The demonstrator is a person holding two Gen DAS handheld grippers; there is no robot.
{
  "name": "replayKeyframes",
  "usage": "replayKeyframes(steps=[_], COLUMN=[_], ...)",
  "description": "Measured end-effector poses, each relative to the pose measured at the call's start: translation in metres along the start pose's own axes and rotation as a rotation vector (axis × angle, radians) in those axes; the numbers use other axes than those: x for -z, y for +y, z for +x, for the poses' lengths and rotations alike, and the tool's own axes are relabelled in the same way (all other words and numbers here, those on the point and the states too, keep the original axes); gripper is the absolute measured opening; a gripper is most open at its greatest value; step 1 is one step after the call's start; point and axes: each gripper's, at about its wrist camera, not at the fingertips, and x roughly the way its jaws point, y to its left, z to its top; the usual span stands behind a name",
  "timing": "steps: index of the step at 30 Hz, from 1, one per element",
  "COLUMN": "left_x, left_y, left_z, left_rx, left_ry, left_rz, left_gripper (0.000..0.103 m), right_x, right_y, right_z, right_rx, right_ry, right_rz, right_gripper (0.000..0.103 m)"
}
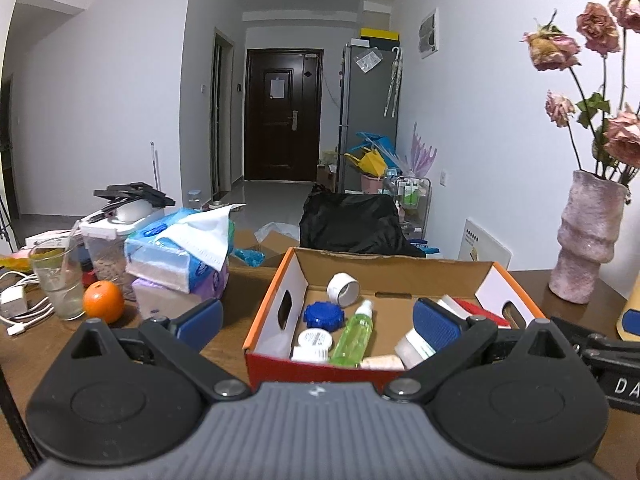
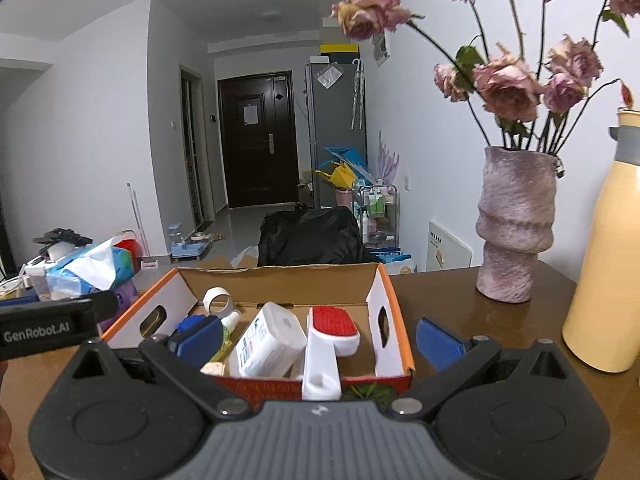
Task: Organize rigid objects
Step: 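Withdraw both open tools back from the box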
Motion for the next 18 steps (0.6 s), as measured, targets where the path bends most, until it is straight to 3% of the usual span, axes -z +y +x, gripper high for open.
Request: replayKeyframes(steps=[18], left_x=[0.028], left_y=[0.000], left_z=[-0.133], left_rx=[0.035], left_ry=[-0.016], left_rz=[0.014], left_gripper=[0.103], right_x=[0.026], right_y=[-0.012], right_z=[-0.124], right_rx=[-0.014], right_ry=[-0.056], right_rz=[-0.020], right_gripper=[0.103])
